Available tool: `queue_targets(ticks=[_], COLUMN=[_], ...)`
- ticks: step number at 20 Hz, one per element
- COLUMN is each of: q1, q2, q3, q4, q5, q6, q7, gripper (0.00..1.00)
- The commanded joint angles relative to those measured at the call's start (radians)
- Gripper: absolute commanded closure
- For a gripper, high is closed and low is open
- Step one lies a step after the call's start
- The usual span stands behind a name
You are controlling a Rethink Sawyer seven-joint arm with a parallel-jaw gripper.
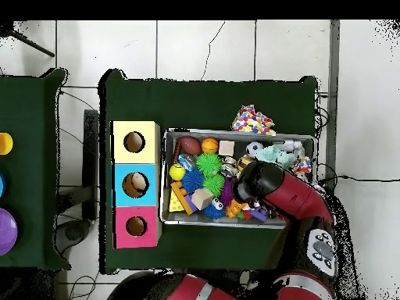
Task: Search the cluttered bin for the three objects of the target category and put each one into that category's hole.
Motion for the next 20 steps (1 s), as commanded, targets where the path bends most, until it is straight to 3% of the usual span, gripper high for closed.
queue_targets(ticks=[1, 6, 9, 14, 20], q1=[0.060, 0.099, 0.102, 0.114, 0.070], q2=[0.044, 0.029, 0.034, 0.031, -0.017], q3=[-0.027, -0.066, -0.057, -0.047, 0.054], q4=[0.098, 0.122, 0.158, 0.167, 0.208], q5=[0.040, 0.025, 0.019, 0.068, 0.164], q6=[-0.006, -0.038, -0.154, -0.141, -0.130], q7=[0.304, 0.277, 0.253, 0.277, 0.235], gripper=[0.00, 0.00, 0.00, 0.00, 0.00])
